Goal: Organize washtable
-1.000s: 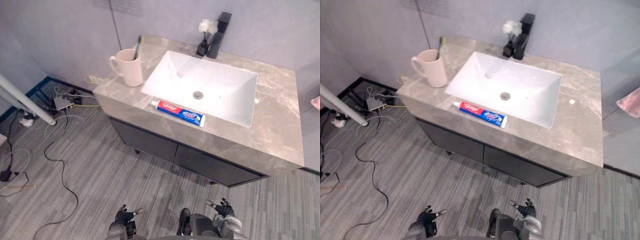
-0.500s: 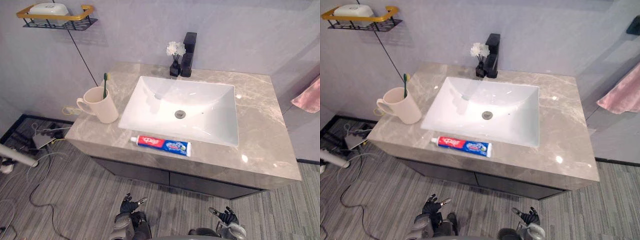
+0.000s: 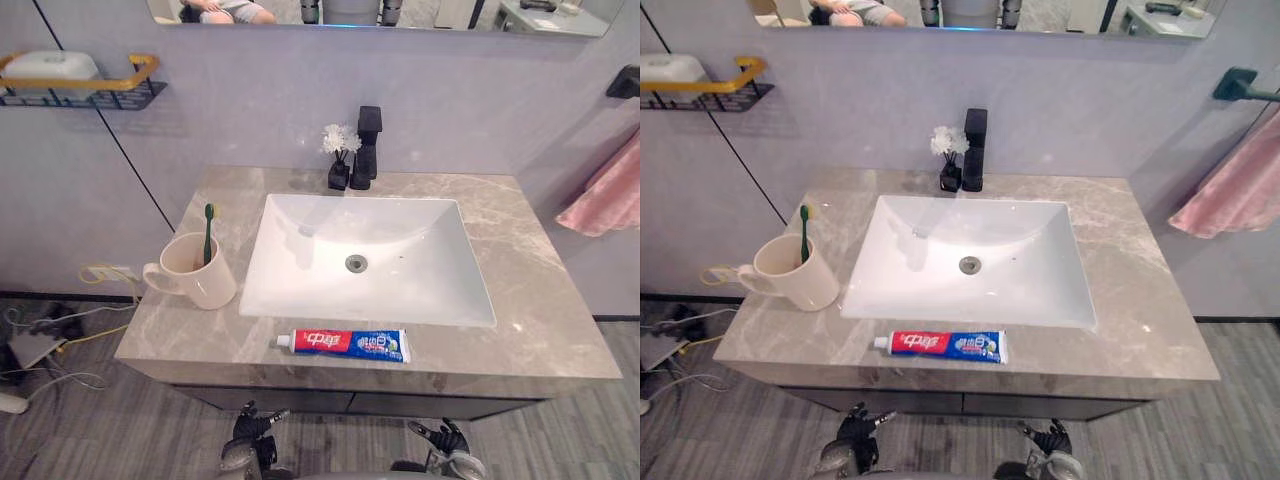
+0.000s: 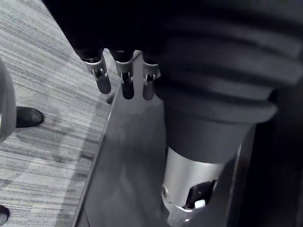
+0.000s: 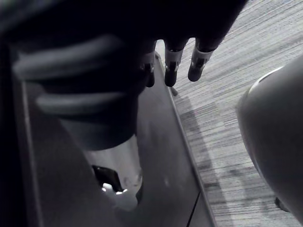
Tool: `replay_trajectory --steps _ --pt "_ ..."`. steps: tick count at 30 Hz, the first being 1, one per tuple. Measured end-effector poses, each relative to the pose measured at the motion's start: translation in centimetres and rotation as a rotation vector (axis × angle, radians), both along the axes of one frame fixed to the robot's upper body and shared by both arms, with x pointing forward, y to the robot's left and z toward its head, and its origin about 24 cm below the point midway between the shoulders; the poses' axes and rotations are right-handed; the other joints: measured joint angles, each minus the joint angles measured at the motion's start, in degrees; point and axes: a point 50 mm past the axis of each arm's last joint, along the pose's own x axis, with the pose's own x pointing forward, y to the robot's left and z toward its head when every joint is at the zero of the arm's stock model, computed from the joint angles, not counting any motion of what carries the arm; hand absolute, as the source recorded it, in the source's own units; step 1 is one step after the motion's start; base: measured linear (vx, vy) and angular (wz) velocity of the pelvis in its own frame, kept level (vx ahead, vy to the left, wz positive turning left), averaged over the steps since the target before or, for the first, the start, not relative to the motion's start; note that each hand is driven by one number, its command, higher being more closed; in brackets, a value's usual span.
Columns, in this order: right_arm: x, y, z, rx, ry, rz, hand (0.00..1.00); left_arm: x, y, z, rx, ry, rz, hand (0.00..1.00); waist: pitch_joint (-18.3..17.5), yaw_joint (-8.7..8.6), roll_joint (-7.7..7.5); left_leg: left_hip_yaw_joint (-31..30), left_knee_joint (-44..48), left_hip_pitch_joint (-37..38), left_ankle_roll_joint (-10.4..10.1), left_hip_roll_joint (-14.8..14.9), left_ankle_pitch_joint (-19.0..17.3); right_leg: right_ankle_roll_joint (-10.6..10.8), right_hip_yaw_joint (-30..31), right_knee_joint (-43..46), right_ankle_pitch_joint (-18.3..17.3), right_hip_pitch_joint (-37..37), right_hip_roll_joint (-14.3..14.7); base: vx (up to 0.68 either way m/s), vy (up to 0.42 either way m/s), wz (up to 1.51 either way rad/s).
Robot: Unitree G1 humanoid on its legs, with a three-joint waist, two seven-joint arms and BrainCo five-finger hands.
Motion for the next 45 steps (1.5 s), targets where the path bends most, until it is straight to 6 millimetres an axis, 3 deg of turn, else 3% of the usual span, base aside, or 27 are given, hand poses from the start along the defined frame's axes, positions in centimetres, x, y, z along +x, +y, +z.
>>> replay_trajectory --steps 4,9,12,14,15,22,28,32,37,42,45 --pt "-0.6 0.1 -0.3 0.004 0.028 0.006 0.00 -0.1 0.0 -0.1 0.006 0.007 -0.007 0.00 -0.17 0.01 -0.29 -0.66 -3.08 3.23 -1.26 1.17 0.81 -0.43 0.04 -2.61 0.27 2.65 1.96 0.04 -0.089 -0.03" --pt "-1.3 0.0 -0.4 0.006 0.046 -0.008 0.00 -0.2 -0.1 -0.1 0.007 0.013 -0.023 0.00 -0.30 -0.04 -0.54 -1.30 -4.30 3.73 -1.13 1.03 1.37 -0.51 0.19 -5.60 1.97 4.21 2.33 0.01 -0.018 -0.02" --pt "-1.4 0.0 -0.4 0.009 0.047 -0.014 0.00 -0.2 0.2 -0.1 0.018 0.019 -0.033 0.00 -0.44 -0.01 -0.83 -1.31 -4.44 4.14 -0.74 0.62 1.62 -0.34 0.26 -7.90 3.71 5.48 2.15 -0.03 0.041 -0.02" --pt "-1.4 0.4 -0.5 0.022 0.047 -0.014 0.00 -0.2 0.7 -0.1 0.031 0.020 -0.035 0.00 -0.43 -0.02 -1.95 -1.34 -4.69 4.10 -0.28 -0.15 1.91 0.03 0.39 -8.62 4.03 5.46 1.53 -0.07 0.029 -0.03" --pt "-1.4 -0.1 -0.5 0.015 0.050 -0.030 0.00 -0.5 1.9 -0.1 0.050 0.027 -0.044 0.00 0.75 0.02 -1.86 -4.10 -9.19 4.58 1.09 -2.79 5.39 1.54 0.68 -11.44 5.70 5.44 -0.04 -0.03 0.007 0.00" --pt "-1.4 -0.1 -0.5 0.022 0.049 -0.043 0.00 -0.6 2.0 -0.1 0.052 0.029 -0.044 0.00 0.76 0.02 -1.86 -4.10 -9.21 4.57 1.09 -2.79 5.39 1.54 0.60 -11.44 5.70 5.44 -0.04 0.00 0.000 0.00" --pt "-2.7 -0.6 -0.8 0.087 0.059 -0.197 0.00 -1.9 2.7 -0.3 0.062 0.063 -0.033 0.00 0.79 0.01 -1.72 -4.04 -9.94 4.96 1.08 -2.78 5.41 1.55 0.27 -11.69 5.70 5.53 -0.02 0.00 0.000 0.00" --pt "-4.7 -1.1 -1.2 0.124 0.094 -0.346 0.00 -2.6 3.2 -0.5 0.044 0.081 0.034 0.00 0.89 0.01 -1.55 -4.72 -10.71 5.51 1.08 -2.96 5.42 1.67 -0.83 -12.67 5.77 6.61 -0.15 0.01 -0.011 0.08" --pt "-5.6 -1.3 -1.3 0.141 0.103 -0.408 0.00 -3.0 3.6 -0.6 0.022 0.082 0.115 0.00 1.14 -0.05 -1.19 -6.46 -10.80 5.46 1.08 -3.01 5.43 1.68 -2.94 -13.66 5.78 7.98 -0.13 0.03 -0.039 0.19" --pt "-5.1 -2.2 -1.1 0.130 0.079 -0.441 0.00 -4.6 5.8 -0.5 0.029 0.093 0.302 0.00 1.46 0.13 -0.62 -7.73 -10.71 5.44 1.07 -3.00 5.43 1.68 -4.48 -13.78 5.77 8.83 -0.17 0.00 -0.039 0.15" --pt "-4.8 -2.6 -0.9 0.118 0.065 -0.441 0.00 -5.8 9.3 0.2 0.097 0.074 0.460 0.00 1.63 0.55 -0.30 -8.03 -10.47 5.20 1.07 -3.00 5.43 1.66 -4.84 -13.68 5.76 9.15 -0.22 -0.01 -0.038 0.07"
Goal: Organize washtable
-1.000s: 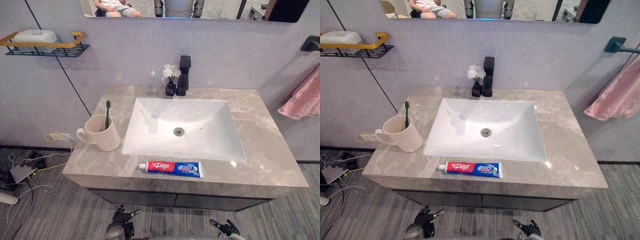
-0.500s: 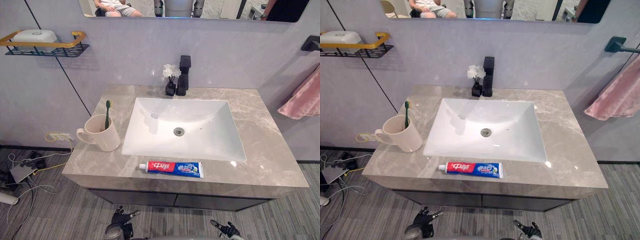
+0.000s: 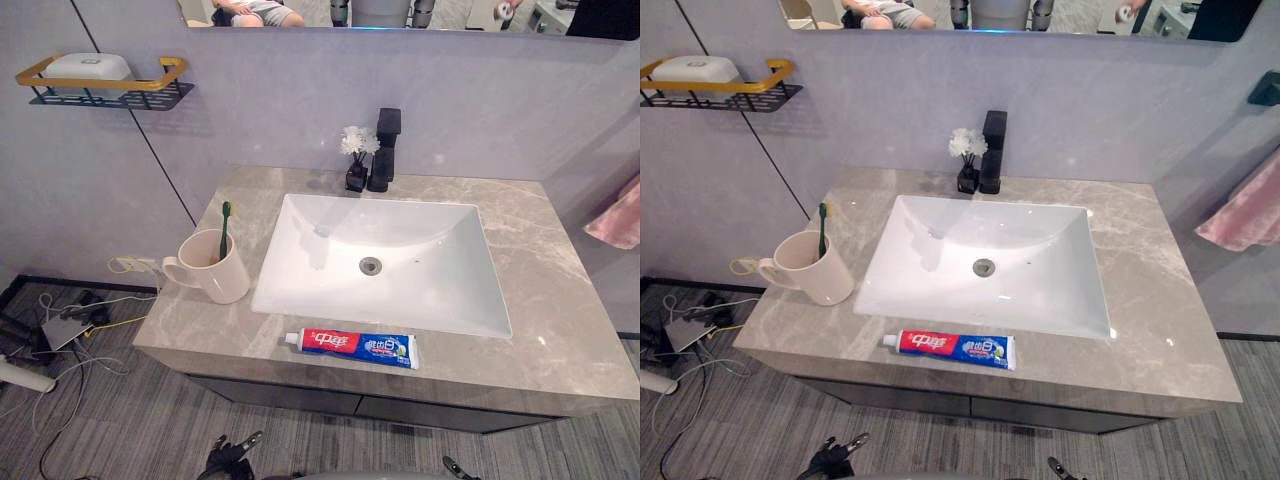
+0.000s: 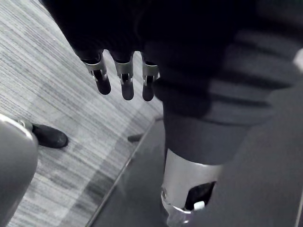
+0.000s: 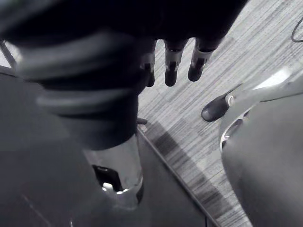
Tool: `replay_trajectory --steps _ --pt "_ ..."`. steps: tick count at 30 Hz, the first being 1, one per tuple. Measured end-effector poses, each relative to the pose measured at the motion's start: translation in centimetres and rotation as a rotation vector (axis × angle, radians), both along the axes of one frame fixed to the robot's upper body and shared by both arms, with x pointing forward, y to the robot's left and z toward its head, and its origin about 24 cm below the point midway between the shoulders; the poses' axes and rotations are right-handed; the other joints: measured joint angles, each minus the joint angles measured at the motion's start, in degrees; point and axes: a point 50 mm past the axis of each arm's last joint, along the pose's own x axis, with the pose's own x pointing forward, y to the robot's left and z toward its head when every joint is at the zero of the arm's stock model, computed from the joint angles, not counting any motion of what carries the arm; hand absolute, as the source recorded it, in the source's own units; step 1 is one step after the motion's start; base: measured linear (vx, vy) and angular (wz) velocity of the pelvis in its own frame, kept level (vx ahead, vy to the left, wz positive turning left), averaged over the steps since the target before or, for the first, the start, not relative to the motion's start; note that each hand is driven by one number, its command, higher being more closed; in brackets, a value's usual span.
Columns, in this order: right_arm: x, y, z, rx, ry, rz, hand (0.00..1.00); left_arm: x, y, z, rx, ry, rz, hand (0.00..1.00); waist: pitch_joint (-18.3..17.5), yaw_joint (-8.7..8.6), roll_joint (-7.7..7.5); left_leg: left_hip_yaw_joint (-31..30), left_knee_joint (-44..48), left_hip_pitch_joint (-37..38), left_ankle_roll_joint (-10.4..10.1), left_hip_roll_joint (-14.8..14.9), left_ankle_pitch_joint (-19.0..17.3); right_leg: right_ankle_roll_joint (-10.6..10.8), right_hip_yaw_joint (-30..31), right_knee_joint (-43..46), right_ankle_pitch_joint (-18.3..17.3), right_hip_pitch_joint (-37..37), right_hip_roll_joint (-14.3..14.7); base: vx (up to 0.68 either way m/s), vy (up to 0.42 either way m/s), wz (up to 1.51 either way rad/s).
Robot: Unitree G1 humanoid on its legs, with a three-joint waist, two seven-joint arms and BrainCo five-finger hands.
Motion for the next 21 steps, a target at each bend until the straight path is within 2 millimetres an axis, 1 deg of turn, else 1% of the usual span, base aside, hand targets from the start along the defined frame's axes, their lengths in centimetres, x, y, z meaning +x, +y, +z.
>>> replay_trajectory --steps 1,2,3,4,5,6,7,9,10,11,12,13,14,15,16,18,19,21 --pt "0.0 -0.1 0.0 -0.002 -0.002 -0.007 0.00 -0.1 1.7 0.7 0.044 -0.025 0.066 0.00 0.15 0.48 0.24 -0.36 0.23 -0.16 0.00 -0.02 0.00 -0.01 -0.54 0.09 -0.03 0.14 -0.06 -0.02 -0.039 0.14" --pt "-0.2 -0.2 0.0 -0.002 -0.001 -0.024 0.00 0.2 3.0 1.3 0.084 -0.053 0.101 0.00 0.21 0.98 0.41 -0.65 0.35 -0.24 0.00 -0.03 0.00 -0.01 -0.99 0.25 -0.12 0.17 -0.11 -0.04 -0.038 0.20" --pt "-0.4 -0.2 0.0 -0.003 0.002 -0.033 0.00 0.6 4.3 2.2 0.128 -0.092 0.126 0.00 0.34 1.12 0.69 -1.14 0.40 -0.42 0.00 -0.08 0.01 0.24 -1.37 0.43 -0.45 0.13 -0.26 -0.06 -0.049 0.25" --pt "-0.4 -0.3 0.0 -0.006 0.002 -0.036 0.00 0.9 5.9 3.4 0.191 -0.140 0.163 0.00 0.34 1.39 0.73 -1.74 0.43 -0.90 0.09 -0.16 0.10 0.51 -2.04 0.70 -1.10 0.16 -0.68 -0.07 -0.059 0.32" --pt "-0.2 -0.5 0.2 -0.017 -0.011 -0.035 0.00 1.7 7.2 4.8 0.251 -0.204 0.181 0.00 0.25 1.70 0.94 -2.23 0.40 -0.90 0.13 -0.21 0.19 0.51 -2.79 1.51 -1.63 0.10 -0.87 -0.05 -0.055 0.30" --pt "-0.4 -0.7 0.3 -0.026 -0.015 -0.036 0.00 2.3 8.0 6.1 0.297 -0.261 0.192 0.00 0.32 2.29 1.25 -2.46 0.35 -0.90 0.13 -0.28 0.19 0.64 -3.00 2.01 -2.07 0.05 -1.03 -0.02 -0.029 0.19" --pt "-0.5 -0.8 0.3 -0.030 -0.013 -0.036 0.00 2.7 8.4 6.9 0.323 -0.302 0.200 0.00 0.30 2.51 1.30 -2.58 0.36 -0.89 0.13 -0.27 0.19 0.63 -3.11 2.29 -2.23 0.01 -1.06 0.00 -0.030 0.19" --pt "-0.5 -0.8 0.4 -0.038 -0.018 -0.020 0.00 4.3 9.7 10.9 0.449 -0.477 0.222 0.00 -0.16 2.78 1.20 -3.43 1.05 -2.20 0.06 -0.36 0.16 0.71 -4.54 2.71 -2.75 -0.30 -1.27 0.02 -0.033 0.32" --pt "-0.3 -0.7 0.4 -0.040 -0.025 -0.012 0.00 5.2 10.0 13.4 0.524 -0.581 0.224 0.00 -0.64 2.85 0.86 -4.27 1.86 -2.97 0.04 -0.45 0.14 0.72 -5.24 3.31 -2.93 -0.57 -1.43 0.09 -0.032 0.40" --pt "-0.1 -0.6 0.5 -0.041 -0.028 0.007 0.00 5.9 10.0 15.4 0.578 -0.665 0.225 0.00 -0.64 2.98 0.89 -4.76 2.43 -3.46 0.04 -0.48 0.14 0.71 -5.99 3.57 -2.93 -0.60 -1.49 0.09 -0.027 0.39" --pt "-0.1 -0.5 0.4 -0.039 -0.029 0.018 0.00 6.8 9.4 18.1 0.641 -0.781 0.228 0.00 -0.65 3.48 0.85 -5.54 3.10 -3.86 0.05 -0.66 0.12 0.71 -6.27 3.62 -2.92 -0.29 -1.83 0.08 -0.005 0.31" --pt "0.0 -0.4 0.4 -0.036 -0.030 0.022 0.00 7.3 9.0 19.5 0.668 -0.844 0.224 0.00 -0.65 3.76 0.84 -5.88 3.55 -3.95 0.03 -0.78 0.06 0.70 -6.52 3.63 -2.92 -0.01 -1.87 0.02 0.004 0.27" --pt "0.0 -0.1 0.4 -0.032 -0.028 0.040 0.00 8.1 7.8 22.0 0.712 -0.959 0.200 0.00 -0.69 4.05 0.83 -6.06 4.20 -3.90 0.08 -0.94 -0.19 0.70 -7.10 3.63 -2.92 0.69 -2.00 0.03 0.013 0.23" --pt "0.2 0.1 0.4 -0.027 -0.034 0.059 0.00 8.5 6.5 24.2 0.761 -1.054 0.157 0.00 -0.72 4.05 0.84 -6.46 4.56 -3.70 0.19 -1.03 -0.41 0.70 -7.47 3.62 -2.92 1.33 -2.39 0.01 0.016 0.22" --pt "0.4 0.3 0.4 -0.025 -0.040 0.066 0.00 8.7 5.8 25.3 0.780 -1.104 0.129 0.00 -0.85 4.04 0.82 -6.61 4.72 -3.74 0.22 -1.08 -0.48 0.70 -7.50 3.63 -2.92 1.40 -2.44 0.00 0.028 0.13" --pt "1.0 0.8 0.5 -0.019 -0.058 0.093 0.00 9.2 2.6 29.1 0.829 -1.292 0.010 0.00 -1.01 4.21 0.77 -6.99 5.99 -4.37 0.47 -1.09 -1.21 0.71 -7.51 3.68 -2.92 1.41 -2.50 -0.01 0.012 0.03" --pt "1.0 0.8 0.5 -0.016 -0.061 0.095 0.00 9.2 1.8 29.9 0.836 -1.337 -0.025 0.00 -1.04 4.16 0.77 -7.10 6.24 -4.51 0.54 -1.10 -1.41 0.71 -7.52 3.68 -2.92 1.42 -2.50 -0.04 0.010 0.04" --pt "1.0 1.0 0.4 -0.003 -0.071 0.102 0.00 9.2 -1.5 32.3 0.837 -1.498 -0.144 0.00 -1.11 4.11 0.62 -7.13 6.50 -4.68 0.56 -1.22 -1.50 0.72 -7.48 3.70 -2.91 1.38 -2.63 -0.06 0.014 0.01"
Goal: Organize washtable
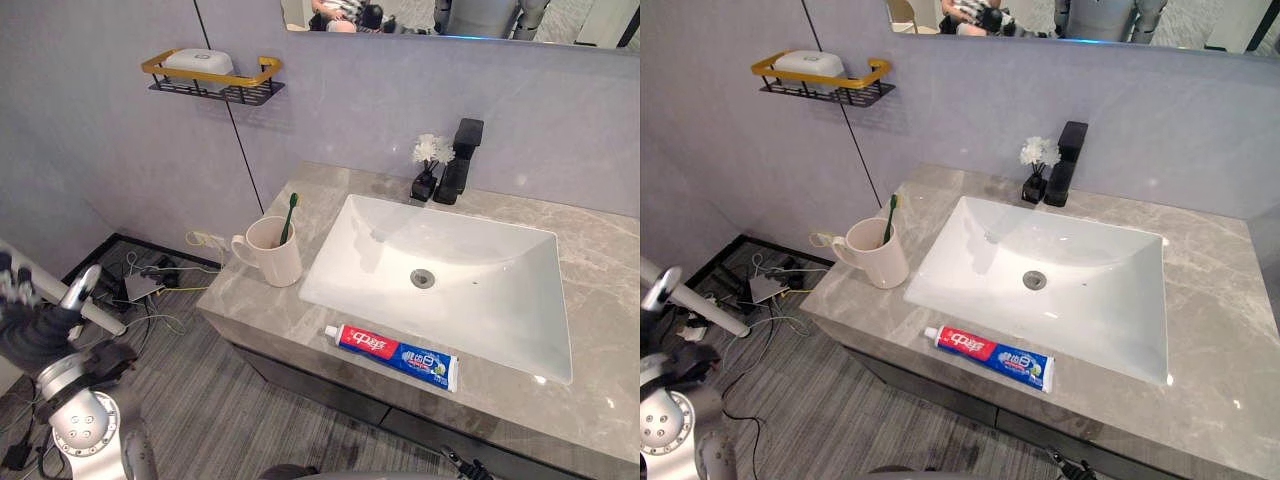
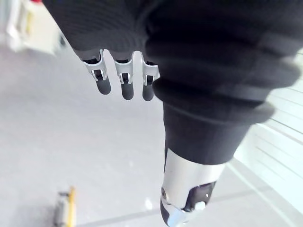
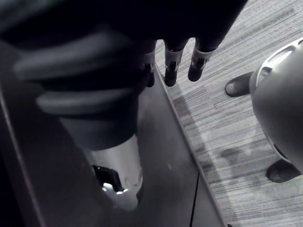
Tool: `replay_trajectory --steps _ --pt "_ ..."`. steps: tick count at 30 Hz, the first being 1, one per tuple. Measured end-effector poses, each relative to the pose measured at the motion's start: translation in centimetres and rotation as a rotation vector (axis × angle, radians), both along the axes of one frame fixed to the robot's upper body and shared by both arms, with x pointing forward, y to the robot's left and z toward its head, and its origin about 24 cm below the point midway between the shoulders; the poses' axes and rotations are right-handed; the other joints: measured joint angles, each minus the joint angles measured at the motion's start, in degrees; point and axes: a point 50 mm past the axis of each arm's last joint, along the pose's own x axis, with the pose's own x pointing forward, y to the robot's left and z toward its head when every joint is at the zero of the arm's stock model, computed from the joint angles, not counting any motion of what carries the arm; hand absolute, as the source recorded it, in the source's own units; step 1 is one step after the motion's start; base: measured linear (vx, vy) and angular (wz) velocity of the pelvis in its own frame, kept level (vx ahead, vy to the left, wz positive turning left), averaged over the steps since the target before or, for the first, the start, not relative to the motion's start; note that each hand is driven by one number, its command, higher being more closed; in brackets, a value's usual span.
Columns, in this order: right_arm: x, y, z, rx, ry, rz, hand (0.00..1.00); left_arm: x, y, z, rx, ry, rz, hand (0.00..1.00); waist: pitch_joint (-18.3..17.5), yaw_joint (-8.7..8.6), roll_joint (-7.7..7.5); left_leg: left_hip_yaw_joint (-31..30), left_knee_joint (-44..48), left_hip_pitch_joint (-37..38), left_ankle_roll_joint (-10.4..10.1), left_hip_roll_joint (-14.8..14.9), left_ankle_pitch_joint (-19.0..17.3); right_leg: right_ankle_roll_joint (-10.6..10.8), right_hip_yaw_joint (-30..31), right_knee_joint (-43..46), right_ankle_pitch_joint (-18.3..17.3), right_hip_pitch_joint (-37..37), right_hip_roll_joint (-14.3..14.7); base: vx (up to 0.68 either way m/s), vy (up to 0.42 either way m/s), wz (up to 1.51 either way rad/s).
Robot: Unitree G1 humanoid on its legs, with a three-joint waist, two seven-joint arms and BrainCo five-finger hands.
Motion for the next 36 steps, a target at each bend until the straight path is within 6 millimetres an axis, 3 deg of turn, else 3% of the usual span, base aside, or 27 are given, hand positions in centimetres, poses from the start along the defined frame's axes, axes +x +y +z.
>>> replay_trajectory --steps 9,12,19,29,36 --pt "-1.9 0.1 -0.3 0.009 0.053 0.007 0.00 0.3 -7.0 1.8 0.154 -0.073 -0.366 0.00 -0.43 -0.46 -0.39 0.00 0.92 -0.23 0.01 0.17 0.05 0.01 0.46 0.01 0.03 -0.13 0.26 -0.07 -0.007 -0.01" --pt "-2.1 -0.2 -0.4 0.002 0.068 0.033 0.00 0.4 -8.5 1.6 0.213 -0.057 -0.474 0.00 -0.86 -1.50 -0.65 0.29 0.81 -0.32 -0.13 0.29 0.18 0.01 1.08 -0.15 0.16 -0.63 0.83 -0.05 -0.020 -0.08" --pt "-3.3 -0.8 -0.5 -0.011 0.120 0.051 0.00 1.8 -13.4 -2.1 0.424 0.132 -0.738 0.00 -2.25 -1.81 -0.06 2.10 0.57 -0.89 -0.19 0.54 0.39 0.02 3.16 -0.44 0.70 -2.20 0.96 0.01 0.001 -0.14" --pt "-3.2 -1.1 -0.5 -0.025 0.137 0.121 0.00 3.0 -14.3 -6.8 0.648 0.384 -0.800 0.00 -2.31 -1.85 -0.14 3.33 -1.22 -0.57 -0.79 1.30 1.70 -0.79 4.73 -0.25 1.34 -3.67 1.95 -0.05 -0.014 -0.07" --pt "-2.9 -1.2 -0.4 -0.032 0.127 0.124 0.00 3.6 -13.8 -8.4 0.752 0.470 -0.795 0.00 -2.27 -2.52 0.13 3.93 -6.09 1.58 -1.16 2.14 4.40 -1.42 4.89 -1.12 2.08 -3.93 2.99 -0.06 -0.033 -0.06"
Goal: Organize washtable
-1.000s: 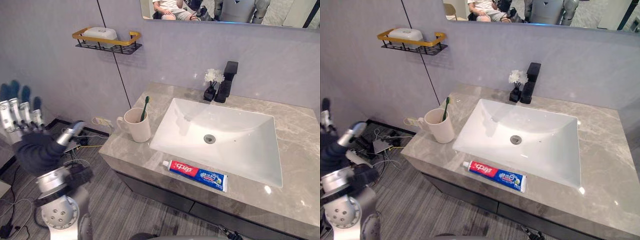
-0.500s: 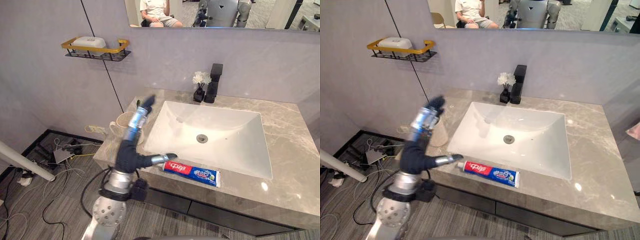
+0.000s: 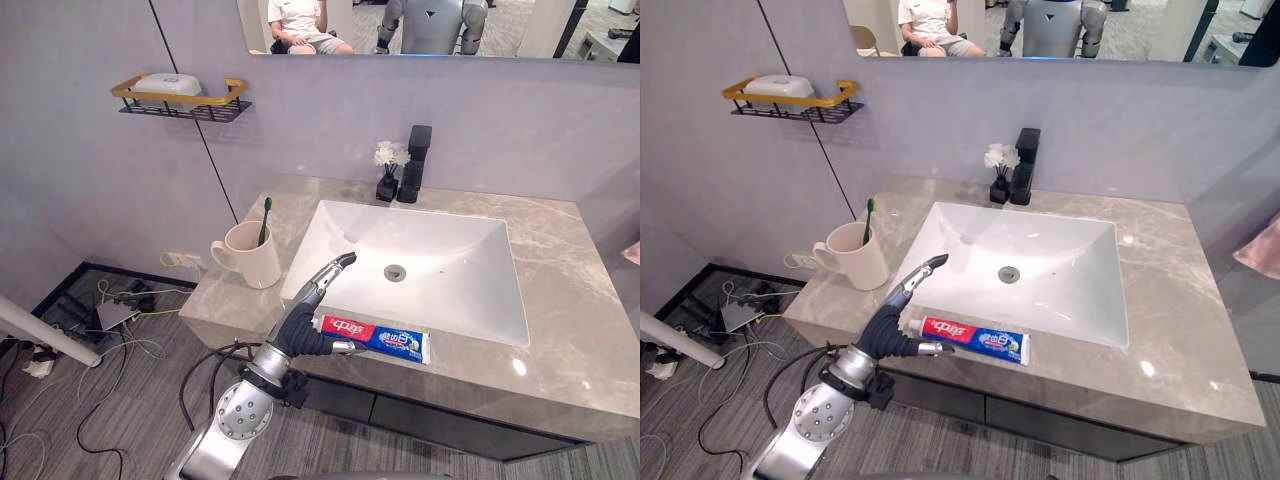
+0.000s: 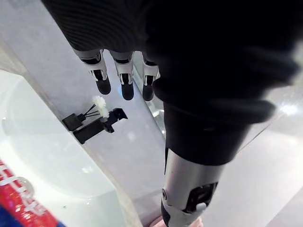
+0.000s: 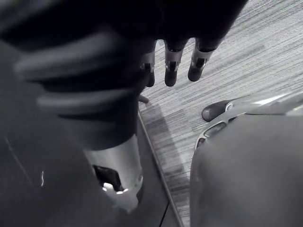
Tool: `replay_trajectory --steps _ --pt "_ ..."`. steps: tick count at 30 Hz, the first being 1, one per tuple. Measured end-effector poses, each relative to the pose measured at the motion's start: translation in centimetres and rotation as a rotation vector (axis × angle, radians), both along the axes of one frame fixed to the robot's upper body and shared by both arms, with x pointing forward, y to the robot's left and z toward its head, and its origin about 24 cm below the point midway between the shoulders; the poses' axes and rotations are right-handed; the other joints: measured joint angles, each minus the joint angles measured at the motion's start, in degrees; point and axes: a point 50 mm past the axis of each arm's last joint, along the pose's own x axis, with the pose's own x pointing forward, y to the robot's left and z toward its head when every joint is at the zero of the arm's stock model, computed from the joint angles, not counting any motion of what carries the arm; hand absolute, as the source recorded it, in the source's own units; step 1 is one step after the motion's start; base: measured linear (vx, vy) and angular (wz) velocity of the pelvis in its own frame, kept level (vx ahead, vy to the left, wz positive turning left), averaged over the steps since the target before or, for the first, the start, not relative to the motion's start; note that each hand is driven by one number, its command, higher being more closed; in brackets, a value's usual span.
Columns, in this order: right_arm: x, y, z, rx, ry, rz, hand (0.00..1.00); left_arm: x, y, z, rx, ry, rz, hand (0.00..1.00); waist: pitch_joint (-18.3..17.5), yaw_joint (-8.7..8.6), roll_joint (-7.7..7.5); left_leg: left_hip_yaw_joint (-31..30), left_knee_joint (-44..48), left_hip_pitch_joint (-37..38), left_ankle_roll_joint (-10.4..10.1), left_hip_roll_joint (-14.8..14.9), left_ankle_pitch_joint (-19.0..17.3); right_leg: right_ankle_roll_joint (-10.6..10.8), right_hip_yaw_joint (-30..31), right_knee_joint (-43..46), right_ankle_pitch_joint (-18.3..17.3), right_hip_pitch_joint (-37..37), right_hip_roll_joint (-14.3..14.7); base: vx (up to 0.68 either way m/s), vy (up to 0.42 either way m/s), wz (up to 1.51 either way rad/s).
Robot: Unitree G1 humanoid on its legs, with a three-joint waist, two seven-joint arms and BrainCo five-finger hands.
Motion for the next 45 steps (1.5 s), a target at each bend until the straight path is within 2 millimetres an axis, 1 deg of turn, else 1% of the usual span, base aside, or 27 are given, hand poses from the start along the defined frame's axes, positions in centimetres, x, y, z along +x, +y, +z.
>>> replay_trajectory --steps 1,2,8,9,11,13,14,16,20,28,32,39,40,45 --pt "0.1 -0.1 0.1 -0.004 -0.006 0.000 0.00 0.1 0.1 -0.3 0.008 0.010 0.001 0.00 0.04 -0.58 0.10 0.00 -0.35 0.09 -0.02 0.02 0.19 -0.01 -0.06 -0.37 0.19 0.12 0.11 -0.05 -0.020 -0.02" --pt "0.4 -0.3 0.2 -0.011 -0.016 0.000 0.00 0.1 0.1 -0.6 0.022 0.021 0.005 0.00 0.11 -0.78 0.32 0.10 -0.75 0.18 -0.05 0.07 0.35 -0.01 -0.02 -0.97 0.56 0.28 0.29 -0.04 -0.017 -0.03" --pt "0.4 -0.5 0.2 -0.013 -0.018 -0.014 0.00 1.0 0.3 -1.3 0.092 0.025 0.028 0.00 0.40 -1.25 1.08 0.39 -1.38 0.35 -0.06 0.12 0.38 0.10 0.09 -2.52 1.05 0.76 0.58 0.00 -0.004 -0.02" --pt "0.6 -0.5 0.3 -0.015 -0.026 -0.013 0.00 1.1 0.5 -1.4 0.101 0.028 0.036 0.00 0.43 -1.88 1.10 0.47 -1.65 0.40 -0.06 0.12 0.38 0.08 0.14 -2.75 1.06 0.78 0.67 0.00 0.000 0.00" --pt "0.9 -0.6 0.4 -0.019 -0.037 -0.014 0.00 1.2 0.7 -1.7 0.121 0.032 0.050 0.00 0.52 -2.21 1.16 0.76 -2.10 0.68 -0.07 0.13 0.39 0.07 0.41 -3.05 1.07 0.85 0.80 0.03 -0.016 -0.08" --pt "1.1 -0.7 0.4 -0.022 -0.044 -0.017 0.00 1.3 0.8 -1.9 0.127 0.042 0.058 0.00 1.03 -2.25 1.34 1.49 -2.23 1.17 -0.08 0.14 0.37 0.07 1.37 -3.18 1.08 1.02 0.82 0.02 -0.010 -0.17" --pt "1.2 -0.7 0.4 -0.023 -0.046 -0.018 0.00 1.4 0.9 -2.0 0.128 0.046 0.060 0.00 1.31 -2.25 1.19 1.92 -2.23 1.22 -0.09 0.13 0.36 0.07 1.53 -3.25 1.09 0.93 0.80 0.00 -0.010 -0.13" --pt "1.2 -0.8 0.4 -0.023 -0.049 -0.032 0.00 1.5 0.8 -2.2 0.130 0.055 0.066 0.00 1.57 -2.39 1.52 2.26 -2.24 1.31 -0.09 0.13 0.35 0.07 1.68 -3.29 1.09 0.87 0.78 0.00 -0.017 -0.09" --pt "1.1 -0.9 0.5 -0.025 -0.047 -0.037 0.00 2.1 0.9 -2.7 0.164 0.060 0.075 0.00 2.18 -2.44 1.17 2.40 -2.24 1.28 -0.10 0.17 0.35 0.04 1.80 -3.34 1.12 0.80 0.82 0.00 -0.005 -0.01" --pt "1.1 -0.9 0.5 -0.026 -0.047 -0.038 0.00 2.2 1.0 -3.0 0.191 0.064 0.081 0.00 2.51 -2.55 1.42 3.17 -2.24 1.34 -0.10 0.20 0.32 0.13 2.30 -3.67 1.68 0.73 0.84 -0.04 -0.011 -0.03" --pt "1.2 -0.9 0.5 -0.029 -0.052 -0.036 0.00 2.3 1.2 -3.9 0.231 0.086 0.090 0.00 2.50 -2.56 1.74 3.57 -2.25 1.32 -0.10 0.23 0.32 0.14 2.89 -4.68 2.60 0.77 0.94 -0.05 -0.014 -0.09" --pt "1.2 -1.0 0.5 -0.029 -0.051 -0.036 0.00 2.4 1.3 -4.2 0.258 0.089 0.094 0.00 2.42 -2.76 1.88 3.59 -2.26 1.32 -0.09 0.20 0.32 0.20 2.96 -4.81 2.79 0.77 0.95 -0.02 -0.007 -0.01" --pt "1.2 -1.0 0.5 -0.030 -0.051 -0.036 0.00 2.4 1.4 -4.3 0.273 0.087 0.097 1.00 2.38 -2.77 1.94 3.59 -2.28 1.31 -0.09 0.20 0.32 0.20 2.96 -4.83 2.79 0.76 0.96 0.00 0.000 0.00" --pt "1.2 -1.0 0.5 -0.030 -0.053 -0.035 0.00 2.7 1.3 -4.0 0.301 0.060 0.094 1.00 2.28 -2.91 2.08 3.58 -2.31 1.29 -0.09 0.18 0.32 0.20 2.96 -4.93 2.79 0.78 0.97 0.00 0.000 0.00"
